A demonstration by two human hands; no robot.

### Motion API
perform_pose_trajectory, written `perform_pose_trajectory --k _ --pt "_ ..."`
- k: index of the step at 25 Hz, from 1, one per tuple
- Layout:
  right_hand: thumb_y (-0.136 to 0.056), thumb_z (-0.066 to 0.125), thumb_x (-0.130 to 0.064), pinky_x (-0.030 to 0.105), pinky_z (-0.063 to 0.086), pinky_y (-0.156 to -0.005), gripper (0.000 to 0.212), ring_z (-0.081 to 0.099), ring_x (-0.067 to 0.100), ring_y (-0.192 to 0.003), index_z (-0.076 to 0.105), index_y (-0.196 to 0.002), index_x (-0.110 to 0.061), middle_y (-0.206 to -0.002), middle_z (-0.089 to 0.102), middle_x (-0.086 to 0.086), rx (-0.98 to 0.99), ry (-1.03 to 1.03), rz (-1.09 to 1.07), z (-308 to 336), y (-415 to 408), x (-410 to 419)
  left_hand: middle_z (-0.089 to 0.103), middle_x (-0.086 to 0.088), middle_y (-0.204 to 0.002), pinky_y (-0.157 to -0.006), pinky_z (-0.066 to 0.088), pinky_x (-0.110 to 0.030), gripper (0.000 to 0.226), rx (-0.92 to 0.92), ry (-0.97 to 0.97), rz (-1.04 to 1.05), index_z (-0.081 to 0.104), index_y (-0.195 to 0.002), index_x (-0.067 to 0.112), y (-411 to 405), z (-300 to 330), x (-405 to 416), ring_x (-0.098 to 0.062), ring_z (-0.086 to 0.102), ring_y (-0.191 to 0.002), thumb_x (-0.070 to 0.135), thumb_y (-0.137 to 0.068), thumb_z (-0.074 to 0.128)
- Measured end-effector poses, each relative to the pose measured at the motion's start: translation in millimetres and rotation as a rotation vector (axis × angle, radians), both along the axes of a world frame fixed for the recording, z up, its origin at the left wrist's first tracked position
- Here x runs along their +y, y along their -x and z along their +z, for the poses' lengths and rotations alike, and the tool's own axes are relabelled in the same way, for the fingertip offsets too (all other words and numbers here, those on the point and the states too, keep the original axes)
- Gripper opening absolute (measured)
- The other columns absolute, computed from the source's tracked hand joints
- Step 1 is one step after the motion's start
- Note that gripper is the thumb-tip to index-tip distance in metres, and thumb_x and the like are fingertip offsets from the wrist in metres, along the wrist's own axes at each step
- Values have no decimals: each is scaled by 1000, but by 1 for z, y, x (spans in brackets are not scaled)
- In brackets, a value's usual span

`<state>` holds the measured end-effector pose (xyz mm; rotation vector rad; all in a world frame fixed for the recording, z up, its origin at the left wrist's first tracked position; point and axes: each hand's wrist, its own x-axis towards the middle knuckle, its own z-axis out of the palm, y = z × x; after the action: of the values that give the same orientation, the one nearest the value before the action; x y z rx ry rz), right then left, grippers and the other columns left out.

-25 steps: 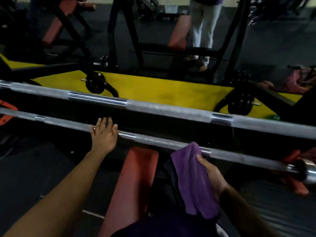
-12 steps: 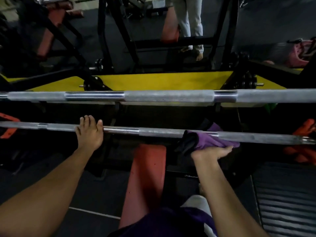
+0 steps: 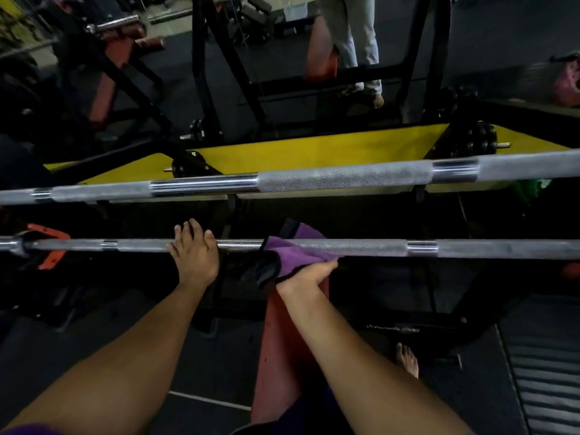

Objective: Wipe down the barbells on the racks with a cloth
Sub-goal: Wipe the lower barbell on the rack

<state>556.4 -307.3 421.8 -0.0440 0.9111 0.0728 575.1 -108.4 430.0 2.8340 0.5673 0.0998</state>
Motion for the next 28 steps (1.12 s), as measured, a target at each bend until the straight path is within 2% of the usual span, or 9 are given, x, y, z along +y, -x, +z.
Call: perform_pose_trajectory --k 2,6,8,10,12,14,20,24,28 --pt "-101 30 -56 33 47 -72 66 65 31 -83 75 -87 -10 -77 76 12 -113 29 30 12 14 -30 14 -18 -167 -123 -3 -55 57 -20 12 3 16 -159 4 0 -3 3 -31 -1 -156 31 -110 22" --pt "-84 40 -42 27 55 -66 50 73 22 -67 77 -69 -11 -70 73 6 -177 256 -52 24 41 -121 16 -20 -166 -123 -4 -55 56 -65 14 0 19 -158 2 -2 -8 3 -33 1 -155 29 -110 26" --pt "-98 31 -47 27 56 -69 53 72 20 -70 73 -85 -16 -78 74 3 -121 365 -84 37 45 -156 15 -21 -166 -122 -6 -55 56 -81 17 0 18 -159 2 -2 -10 3 -33 0 -155 30 -110 26" --pt "-104 26 -57 30 53 -86 52 68 18 -80 64 -103 -22 -96 72 1 17 471 -63 37 40 -156 15 -22 -165 -121 -6 -56 57 -72 20 -12 17 -159 2 -3 -9 5 -33 -1 -155 30 -110 26" --pt "-104 33 -60 37 48 -103 51 65 18 -96 51 -135 -24 -125 63 -2 101 558 -49 27 28 -126 15 -22 -165 -120 -6 -57 57 -53 13 -18 17 -159 3 -4 -7 5 -34 -1 -155 31 -110 26" --pt "-101 38 -62 43 44 -109 63 61 22 -113 31 -152 -25 -138 53 -4 128 598 -15 21 20 -89 15 -21 -165 -120 -6 -58 57 -38 15 -12 17 -159 4 -5 -6 4 -34 -1 -155 32 -110 26" --pt "-84 42 -81 45 38 -116 92 53 28 -132 31 -152 -20 -149 49 8 101 666 234 6 13 20 17 -21 -165 -120 -4 -59 56 0 25 -17 20 -159 4 -4 -2 5 -34 0 -155 31 -110 28" --pt "-93 46 -70 33 34 -117 80 49 16 -132 30 -155 -22 -144 45 -8 -54 676 336 1 23 35 18 -21 -165 -120 -2 -60 56 7 18 -17 22 -158 2 -5 -2 8 -34 2 -155 31 -110 28" --pt "-100 44 -59 42 42 -114 64 57 22 -128 38 -152 -23 -145 55 4 -56 754 269 -2 39 -24 11 -18 -167 -122 -6 -55 58 41 26 -30 15 -159 4 -4 -1 10 -30 -4 -156 34 -111 22"
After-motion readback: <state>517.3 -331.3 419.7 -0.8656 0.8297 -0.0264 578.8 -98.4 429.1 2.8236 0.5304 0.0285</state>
